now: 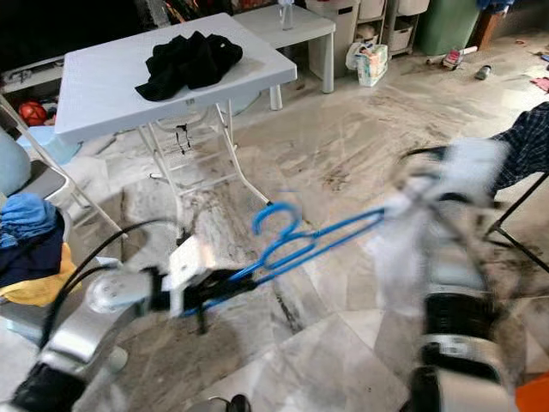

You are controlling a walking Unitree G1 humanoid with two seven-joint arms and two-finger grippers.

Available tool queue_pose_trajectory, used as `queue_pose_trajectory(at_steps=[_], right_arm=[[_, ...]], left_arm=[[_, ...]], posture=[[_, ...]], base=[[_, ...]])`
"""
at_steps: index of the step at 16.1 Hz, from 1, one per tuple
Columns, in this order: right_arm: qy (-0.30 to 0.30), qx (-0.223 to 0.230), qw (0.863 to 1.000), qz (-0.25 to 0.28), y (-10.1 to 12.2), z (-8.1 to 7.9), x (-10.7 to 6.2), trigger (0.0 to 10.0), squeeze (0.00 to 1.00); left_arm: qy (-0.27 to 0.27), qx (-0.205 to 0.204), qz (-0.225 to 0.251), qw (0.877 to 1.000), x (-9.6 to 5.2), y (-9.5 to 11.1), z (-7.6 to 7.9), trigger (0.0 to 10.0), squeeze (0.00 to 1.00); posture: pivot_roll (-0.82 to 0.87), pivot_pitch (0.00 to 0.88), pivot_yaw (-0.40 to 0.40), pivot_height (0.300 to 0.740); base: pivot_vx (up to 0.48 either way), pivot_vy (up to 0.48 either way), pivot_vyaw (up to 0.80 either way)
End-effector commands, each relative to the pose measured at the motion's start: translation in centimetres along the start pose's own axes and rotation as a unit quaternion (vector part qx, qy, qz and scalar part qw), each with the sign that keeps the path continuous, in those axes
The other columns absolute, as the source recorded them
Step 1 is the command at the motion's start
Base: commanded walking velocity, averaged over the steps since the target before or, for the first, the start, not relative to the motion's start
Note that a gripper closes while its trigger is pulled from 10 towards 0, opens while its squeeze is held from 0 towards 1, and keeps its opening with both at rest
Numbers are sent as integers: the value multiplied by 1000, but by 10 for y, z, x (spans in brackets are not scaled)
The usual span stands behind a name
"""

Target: Hang hanger

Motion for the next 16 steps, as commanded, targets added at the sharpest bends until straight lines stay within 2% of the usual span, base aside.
queue_pose_trajectory(at_steps=[1,2,3,4,5,6,7,8,9,10,11,12,13,16], right_arm=[[-22,26,998,58,25,10,3,0,0],[5,46,996,75,34,1,1,0,0],[34,48,995,84,40,-10,-1,0,0],[63,17,994,86,40,-22,-3,0,0],[46,14,997,67,30,-17,-3,0,0],[45,21,997,51,19,-12,-6,0,0],[104,45,991,66,24,-30,-15,0,0],[184,98,975,71,31,-55,-28,0,0],[243,130,959,70,36,-75,-39,0,0],[322,153,933,57,37,-97,-59,0,0],[443,185,877,31,39,-127,-93,0,0],[532,149,833,32,35,-136,-122,0,0],[546,107,830,39,27,-134,-129,0,0],[414,1,910,13,-10,-107,-94,0,0]], left_arm=[[-9,-11,-45,999,-9,-14,1,0,0],[-7,-19,-57,998,-9,-18,0,0,0],[0,-18,-60,998,-8,-19,-3,0,0],[15,-13,-51,999,-4,-17,-7,0,0],[17,-25,-38,999,-2,-13,-8,0,0],[-3,-40,-40,998,-3,-12,-1,0,0],[-12,-51,-53,997,-4,-16,3,0,0],[-13,-57,-71,996,-4,-23,5,0,0],[-14,-50,-78,996,-2,-27,5,0,0],[2,-48,-69,996,3,-26,2,0,0],[41,-57,-55,996,10,-23,-9,0,0],[107,-50,-50,992,13,-21,-25,157,0],[146,-42,-48,987,15,-21,-34,627,0],[197,-67,-28,978,17,-19,-43,2157,0]], posture=[[-106,10,115,740],[-106,10,115,740],[-121,21,116,740],[-128,26,112,740],[-123,25,104,740],[-112,29,94,740],[-105,31,90,740],[-100,31,84,740],[-98,30,82,740],[-88,29,56,740],[-87,33,48,740],[-84,39,44,740],[-84,44,42,740],[-106,48,46,740]], base=[[0,0,0],[0,0,0],[0,0,0],[0,0,0],[0,0,0],[0,0,0],[0,0,0],[0,0,0],[0,0,0],[0,0,0],[0,0,0],[0,0,0],[0,0,0],[0,0,0]])
Point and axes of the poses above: a point about 5 cm out from each wrist's last joint towards the gripper, its own x axis pointing out of the wrist towards the gripper, its own y axis along the axis of the wrist's last joint, z = x × y, the point moved 3 cm from there along x, pointing out of the wrist towards the gripper
